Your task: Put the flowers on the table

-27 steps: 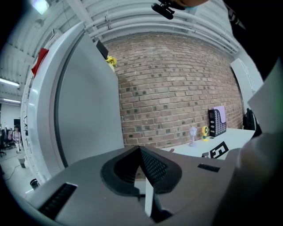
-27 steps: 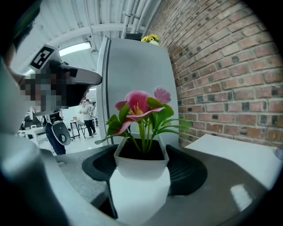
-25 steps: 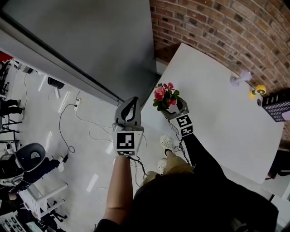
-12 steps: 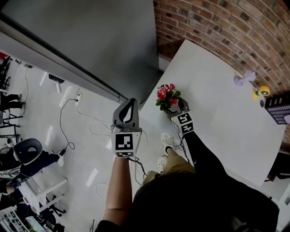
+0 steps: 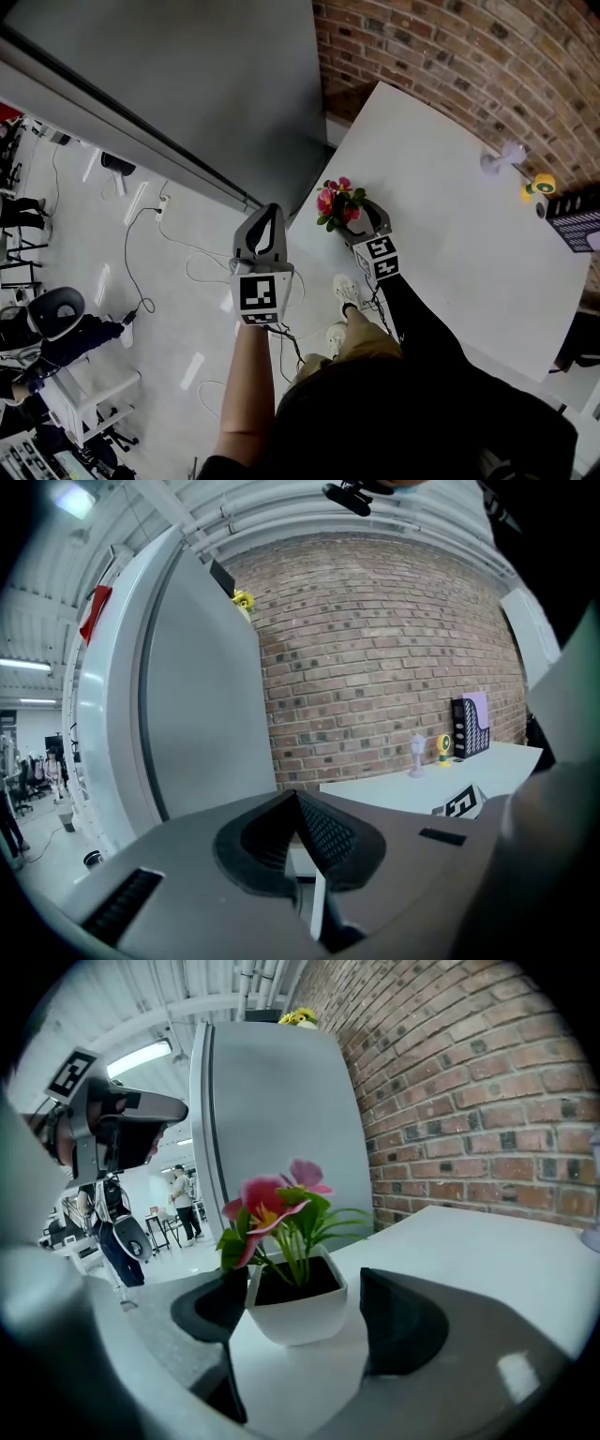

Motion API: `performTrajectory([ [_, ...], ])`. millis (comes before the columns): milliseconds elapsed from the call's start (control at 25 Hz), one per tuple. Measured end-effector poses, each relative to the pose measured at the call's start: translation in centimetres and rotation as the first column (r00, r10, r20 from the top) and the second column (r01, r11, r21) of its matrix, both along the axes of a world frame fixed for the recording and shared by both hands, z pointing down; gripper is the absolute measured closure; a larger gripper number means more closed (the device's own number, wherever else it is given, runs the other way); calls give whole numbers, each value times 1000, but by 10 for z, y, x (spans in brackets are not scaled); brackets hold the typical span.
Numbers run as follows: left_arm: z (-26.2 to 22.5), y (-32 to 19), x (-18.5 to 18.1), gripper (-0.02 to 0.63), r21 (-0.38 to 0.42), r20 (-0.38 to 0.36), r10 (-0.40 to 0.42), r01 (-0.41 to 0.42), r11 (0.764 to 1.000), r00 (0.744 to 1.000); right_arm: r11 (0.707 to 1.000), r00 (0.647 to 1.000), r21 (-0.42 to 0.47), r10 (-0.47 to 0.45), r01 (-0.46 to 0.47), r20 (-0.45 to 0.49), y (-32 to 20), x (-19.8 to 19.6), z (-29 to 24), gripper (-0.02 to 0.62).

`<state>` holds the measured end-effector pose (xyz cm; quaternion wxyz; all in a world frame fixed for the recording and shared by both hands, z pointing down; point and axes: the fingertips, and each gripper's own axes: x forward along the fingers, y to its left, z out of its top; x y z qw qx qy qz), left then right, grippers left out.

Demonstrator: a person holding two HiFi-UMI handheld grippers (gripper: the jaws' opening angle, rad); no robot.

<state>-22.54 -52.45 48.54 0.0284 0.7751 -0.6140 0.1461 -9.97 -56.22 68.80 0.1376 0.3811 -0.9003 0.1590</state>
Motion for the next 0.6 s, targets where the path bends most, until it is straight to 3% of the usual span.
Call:
performTrajectory([
  [600, -13, 20, 16, 598, 26, -9, 36, -36, 999, 999, 998, 998, -4, 64, -64, -15, 29, 29, -7, 229],
])
